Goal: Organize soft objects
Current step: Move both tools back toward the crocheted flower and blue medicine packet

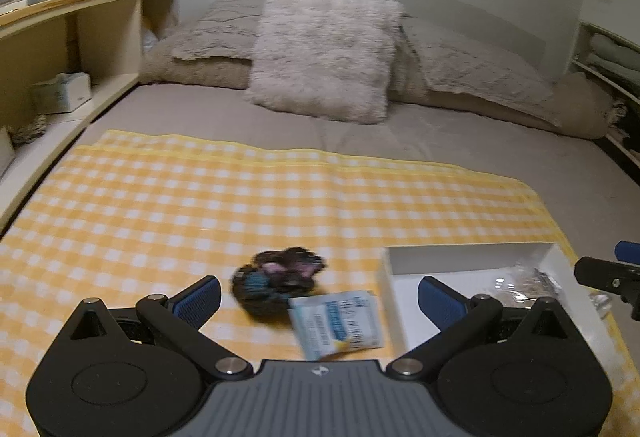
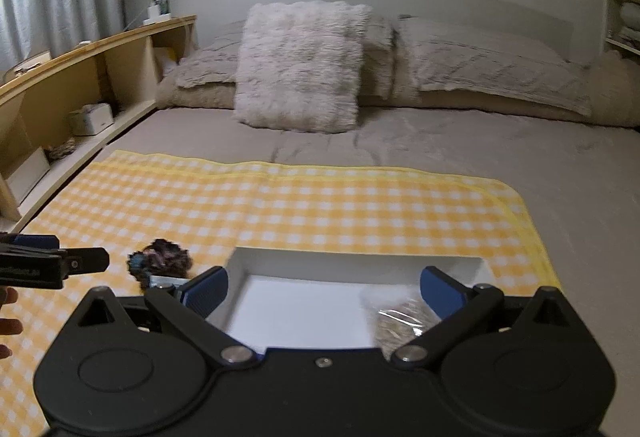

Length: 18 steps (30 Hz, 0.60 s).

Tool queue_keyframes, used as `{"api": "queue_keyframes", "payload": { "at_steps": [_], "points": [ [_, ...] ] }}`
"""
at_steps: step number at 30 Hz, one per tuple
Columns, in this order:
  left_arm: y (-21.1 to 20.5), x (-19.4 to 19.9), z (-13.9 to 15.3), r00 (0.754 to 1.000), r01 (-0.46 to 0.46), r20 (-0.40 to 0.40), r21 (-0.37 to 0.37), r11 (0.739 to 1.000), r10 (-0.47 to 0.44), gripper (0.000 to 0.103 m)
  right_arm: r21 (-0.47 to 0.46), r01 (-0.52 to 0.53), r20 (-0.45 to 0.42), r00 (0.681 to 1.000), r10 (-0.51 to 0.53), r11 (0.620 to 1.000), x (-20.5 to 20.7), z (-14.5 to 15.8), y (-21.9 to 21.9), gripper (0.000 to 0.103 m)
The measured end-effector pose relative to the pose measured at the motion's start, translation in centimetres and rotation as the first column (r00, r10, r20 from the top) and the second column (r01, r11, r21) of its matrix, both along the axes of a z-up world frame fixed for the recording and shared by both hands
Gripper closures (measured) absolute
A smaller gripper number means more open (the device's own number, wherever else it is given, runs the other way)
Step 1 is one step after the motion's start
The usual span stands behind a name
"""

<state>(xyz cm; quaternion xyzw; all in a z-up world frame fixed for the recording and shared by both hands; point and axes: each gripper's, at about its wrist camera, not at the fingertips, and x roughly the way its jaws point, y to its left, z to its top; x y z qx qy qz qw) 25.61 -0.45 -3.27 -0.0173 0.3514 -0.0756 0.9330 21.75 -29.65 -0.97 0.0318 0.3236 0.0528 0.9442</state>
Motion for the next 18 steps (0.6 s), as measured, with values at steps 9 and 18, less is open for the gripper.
{"api": "queue_keyframes", "payload": {
  "at_steps": [9,18],
  "points": [
    [3.7,1.6,-0.4,0.998,-0.059,-0.015,0.028,0.998,0.059,0.000,-0.005,-0.094,0.002,0.996,0.094,0.996,1.5,-0.1,4.7,0.000],
    [5.1,4.8,-1.6,0.993,-0.087,-0.074,0.023,0.996,0.088,0.000,0.004,-0.189,-0.032,0.981,0.189,0.982,3.3,-1.2,8.8,0.000]
  ]
}}
